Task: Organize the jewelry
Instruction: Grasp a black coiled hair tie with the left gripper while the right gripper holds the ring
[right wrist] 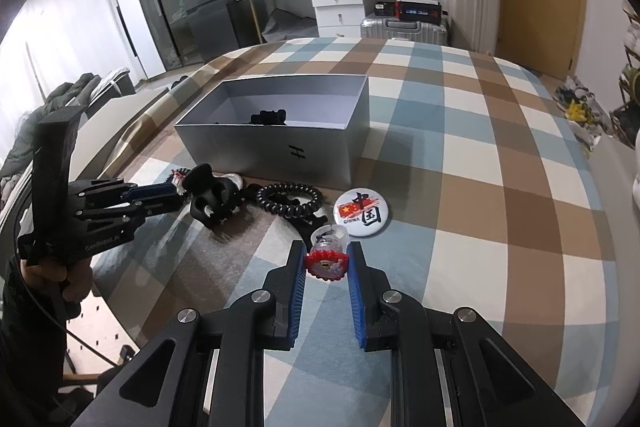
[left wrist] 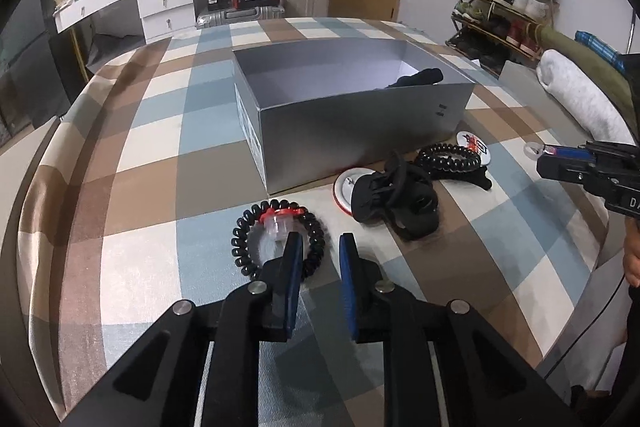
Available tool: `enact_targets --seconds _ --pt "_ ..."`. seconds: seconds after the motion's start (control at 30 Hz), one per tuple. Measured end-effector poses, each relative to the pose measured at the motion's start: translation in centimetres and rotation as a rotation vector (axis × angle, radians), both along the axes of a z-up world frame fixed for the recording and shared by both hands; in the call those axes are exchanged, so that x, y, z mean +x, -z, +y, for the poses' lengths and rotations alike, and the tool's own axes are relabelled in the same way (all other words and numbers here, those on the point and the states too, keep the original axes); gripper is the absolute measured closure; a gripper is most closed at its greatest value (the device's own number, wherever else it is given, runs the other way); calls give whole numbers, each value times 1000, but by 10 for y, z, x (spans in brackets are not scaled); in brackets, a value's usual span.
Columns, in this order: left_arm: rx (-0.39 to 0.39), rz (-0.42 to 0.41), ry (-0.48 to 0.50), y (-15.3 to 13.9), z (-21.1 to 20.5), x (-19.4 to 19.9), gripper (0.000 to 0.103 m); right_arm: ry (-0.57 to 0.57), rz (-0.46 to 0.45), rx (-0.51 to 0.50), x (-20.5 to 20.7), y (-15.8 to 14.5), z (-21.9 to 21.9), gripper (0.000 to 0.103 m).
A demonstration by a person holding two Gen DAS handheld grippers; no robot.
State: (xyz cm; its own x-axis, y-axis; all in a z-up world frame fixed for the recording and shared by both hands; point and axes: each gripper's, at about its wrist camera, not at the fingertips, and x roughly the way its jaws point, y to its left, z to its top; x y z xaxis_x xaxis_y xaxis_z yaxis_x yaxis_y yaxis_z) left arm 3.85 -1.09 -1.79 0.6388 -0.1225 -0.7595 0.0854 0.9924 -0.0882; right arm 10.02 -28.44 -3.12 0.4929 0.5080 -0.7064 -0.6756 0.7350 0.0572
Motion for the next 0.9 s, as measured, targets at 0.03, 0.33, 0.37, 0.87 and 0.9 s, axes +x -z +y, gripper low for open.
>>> enact_targets --seconds 0.03,0.33,0.37,0.87,0.9 --pt "4 0 6 0 0 0 90 -2 0 -1 0 0 0 83" --pt "-47 -20 86 -11 1 -10 89 -3 -2 4 -1 -1 0 83" --pt "-53 -20 76 -11 4 -10 89 -3 -2 6 -1 -1 -1 83" --pt "-81 6 -163 -4 47 1 89 -5 3 11 -2 -1 0 83" --pt "-78 15 -162 -2 46 2 89 -5 3 11 -2 -1 0 83"
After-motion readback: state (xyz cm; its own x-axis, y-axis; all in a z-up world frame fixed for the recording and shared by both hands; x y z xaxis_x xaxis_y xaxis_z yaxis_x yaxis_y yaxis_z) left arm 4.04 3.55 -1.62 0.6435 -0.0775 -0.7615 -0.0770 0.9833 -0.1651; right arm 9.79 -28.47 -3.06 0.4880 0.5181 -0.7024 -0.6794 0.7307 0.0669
